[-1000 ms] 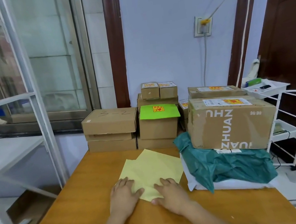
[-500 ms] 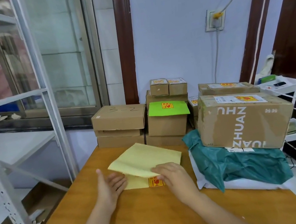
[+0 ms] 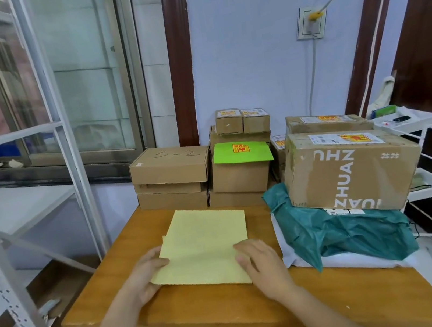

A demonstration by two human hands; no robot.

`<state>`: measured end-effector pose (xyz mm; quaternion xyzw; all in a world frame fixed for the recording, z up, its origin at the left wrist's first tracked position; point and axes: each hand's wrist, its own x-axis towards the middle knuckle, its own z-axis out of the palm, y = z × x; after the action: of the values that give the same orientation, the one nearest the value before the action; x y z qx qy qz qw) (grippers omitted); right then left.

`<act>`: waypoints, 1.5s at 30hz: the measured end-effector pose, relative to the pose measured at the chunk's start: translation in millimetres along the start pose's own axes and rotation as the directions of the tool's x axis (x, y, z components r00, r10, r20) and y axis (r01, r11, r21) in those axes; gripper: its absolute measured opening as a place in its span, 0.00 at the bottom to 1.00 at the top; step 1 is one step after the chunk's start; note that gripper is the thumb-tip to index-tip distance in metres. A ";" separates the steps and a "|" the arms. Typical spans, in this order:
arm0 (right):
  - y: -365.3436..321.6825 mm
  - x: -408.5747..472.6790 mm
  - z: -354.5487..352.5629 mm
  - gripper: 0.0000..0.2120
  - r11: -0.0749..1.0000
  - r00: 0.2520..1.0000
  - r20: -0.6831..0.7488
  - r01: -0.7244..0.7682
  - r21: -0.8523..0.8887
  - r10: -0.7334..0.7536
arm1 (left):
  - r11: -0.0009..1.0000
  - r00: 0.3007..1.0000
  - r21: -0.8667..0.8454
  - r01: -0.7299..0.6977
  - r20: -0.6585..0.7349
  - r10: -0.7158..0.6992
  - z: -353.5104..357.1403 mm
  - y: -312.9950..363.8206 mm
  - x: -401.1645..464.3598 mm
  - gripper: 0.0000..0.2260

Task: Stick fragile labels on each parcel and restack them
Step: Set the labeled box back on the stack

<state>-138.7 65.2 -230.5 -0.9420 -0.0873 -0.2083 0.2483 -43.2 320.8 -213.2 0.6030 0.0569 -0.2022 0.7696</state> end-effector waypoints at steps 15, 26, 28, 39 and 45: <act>12.1 41.6 17.8 0.10 0.850 0.873 0.081 -0.487 0.201 0.481 | 0.838 0.995 -0.546 0.009 0.089 0.047 -10.7 -6.5 -1.0 0.16; 12.5 84.7 27.5 0.22 0.626 0.711 0.185 -0.691 0.362 0.678 | 0.820 0.986 -0.573 -0.003 0.135 0.098 -10.5 -3.1 -3.1 0.52; 15.7 81.7 30.0 0.20 0.623 0.696 0.184 -0.708 0.331 0.694 | 0.816 0.986 -0.578 -0.007 0.134 0.103 -12.5 -4.7 -0.4 0.54; -24.4 75.1 43.7 0.34 0.832 0.818 0.164 -0.523 -0.185 0.551 | 0.821 0.987 -0.570 -0.025 0.114 0.109 -9.5 -5.3 -5.5 0.42; -34.3 81.1 48.5 0.31 0.753 0.735 0.163 -0.638 -0.163 0.658 | 0.817 0.992 -0.576 -0.016 0.091 0.084 -8.8 -4.7 -7.8 0.36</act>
<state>-58.1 124.1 -218.6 -0.9406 0.2305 -0.0118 0.2491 -50.8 330.2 -217.2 0.3322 0.0560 -0.1891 0.9224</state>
